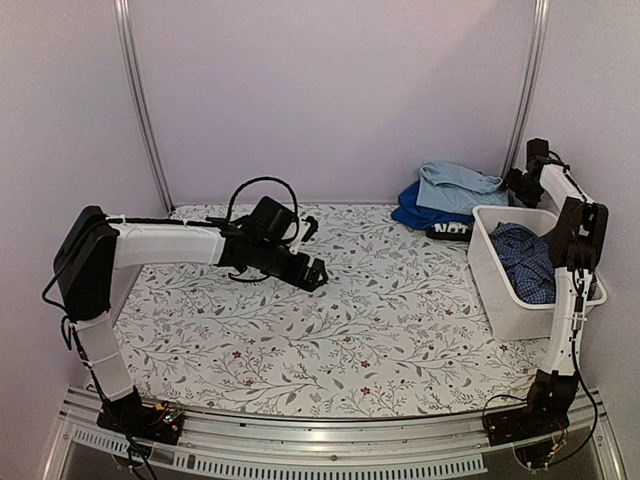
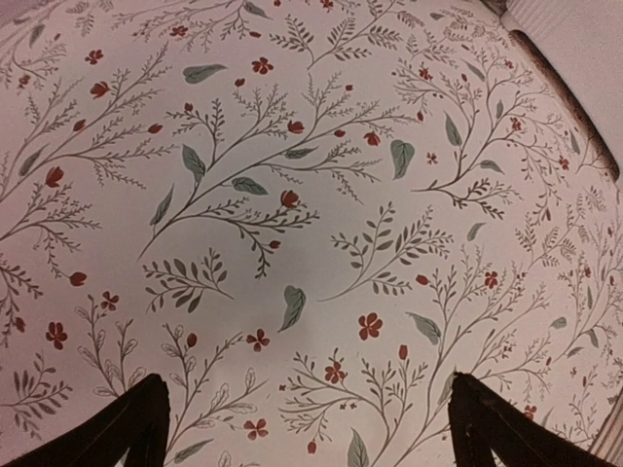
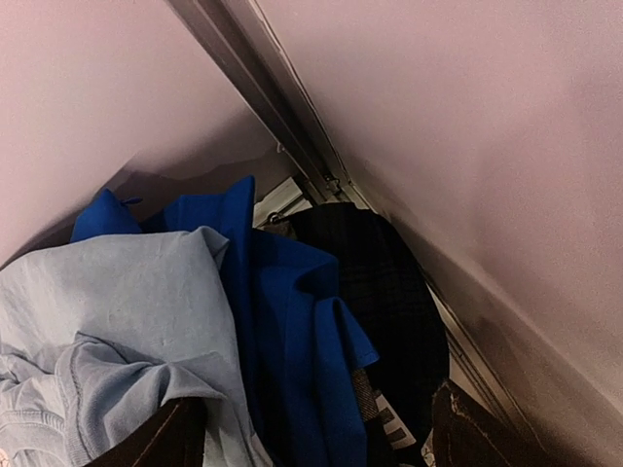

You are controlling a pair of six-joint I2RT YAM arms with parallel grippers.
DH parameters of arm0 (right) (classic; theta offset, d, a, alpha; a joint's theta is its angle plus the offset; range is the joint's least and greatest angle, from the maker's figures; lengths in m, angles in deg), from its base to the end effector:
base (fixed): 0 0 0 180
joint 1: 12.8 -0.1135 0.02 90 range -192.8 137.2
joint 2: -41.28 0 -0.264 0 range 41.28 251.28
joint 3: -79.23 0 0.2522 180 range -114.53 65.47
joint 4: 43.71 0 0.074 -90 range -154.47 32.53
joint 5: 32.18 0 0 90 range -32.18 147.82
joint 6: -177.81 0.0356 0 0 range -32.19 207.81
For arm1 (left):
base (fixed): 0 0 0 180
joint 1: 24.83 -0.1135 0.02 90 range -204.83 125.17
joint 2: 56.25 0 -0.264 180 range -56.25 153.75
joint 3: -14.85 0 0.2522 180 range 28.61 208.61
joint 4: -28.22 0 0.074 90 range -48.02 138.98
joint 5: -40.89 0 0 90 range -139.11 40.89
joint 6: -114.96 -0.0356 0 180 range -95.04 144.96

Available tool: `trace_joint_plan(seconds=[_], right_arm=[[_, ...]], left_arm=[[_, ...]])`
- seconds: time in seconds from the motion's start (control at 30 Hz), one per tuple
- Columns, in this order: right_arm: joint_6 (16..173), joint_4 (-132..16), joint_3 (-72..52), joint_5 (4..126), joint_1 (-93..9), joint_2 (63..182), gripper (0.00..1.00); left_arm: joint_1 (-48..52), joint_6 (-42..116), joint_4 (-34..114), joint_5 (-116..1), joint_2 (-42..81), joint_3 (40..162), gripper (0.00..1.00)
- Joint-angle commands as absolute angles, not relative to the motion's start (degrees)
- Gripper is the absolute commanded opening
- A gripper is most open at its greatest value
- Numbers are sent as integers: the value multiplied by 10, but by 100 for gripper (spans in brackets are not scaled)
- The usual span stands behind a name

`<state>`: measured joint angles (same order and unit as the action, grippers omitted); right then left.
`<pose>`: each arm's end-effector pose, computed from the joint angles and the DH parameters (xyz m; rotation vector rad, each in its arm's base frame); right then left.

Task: Fold and stack the mixed laundry pile
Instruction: Place the square-folded T-shirt at the corner of the board, then adjust the square-folded T-shirt at the center of the board.

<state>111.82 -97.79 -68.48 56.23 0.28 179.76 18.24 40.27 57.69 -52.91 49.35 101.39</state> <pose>0.5299 -0.1241 0.2517 0.7616 2.2274 0.0607 0.2920 -0.2762 0.2034 0.6274 2.4087 -0.5316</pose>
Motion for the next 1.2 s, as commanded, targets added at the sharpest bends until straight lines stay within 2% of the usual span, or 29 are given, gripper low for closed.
trace_joint_plan(seconds=[0.0, 0.17, 0.3, 0.43, 0.63, 0.7, 0.77, 0.87, 1.03, 1.17], right_arm=[[1099, -986, -677, 549, 3, 1753, 79], [996, -1009, -670, 459, -33, 1720, 81], [986, -997, -612, 379, -49, 1673, 83], [989, -997, -602, 378, -50, 1645, 85], [982, -972, -621, 616, -64, 1624, 60], [1004, -1003, -650, 679, -71, 1646, 48], [1022, -1035, -673, 716, -84, 1679, 35], [1043, -1046, -669, 734, -105, 1712, 23], [1055, -1044, -669, 710, -123, 1746, 18], [1052, -1026, -667, 684, -124, 1766, 18]], left_arm=[[177, 408, 581, -545, 485, 1025, 100], [177, 407, 579, -551, 486, 1027, 100], [177, 408, 581, -555, 494, 1035, 100], [177, 411, 581, -558, 497, 1040, 100], [177, 412, 582, -556, 494, 1038, 100], [177, 412, 582, -555, 494, 1038, 100], [177, 415, 582, -554, 493, 1036, 100], [178, 422, 580, -553, 491, 1034, 100], [178, 428, 579, -548, 485, 1027, 100], [178, 431, 578, -542, 481, 1022, 100]])
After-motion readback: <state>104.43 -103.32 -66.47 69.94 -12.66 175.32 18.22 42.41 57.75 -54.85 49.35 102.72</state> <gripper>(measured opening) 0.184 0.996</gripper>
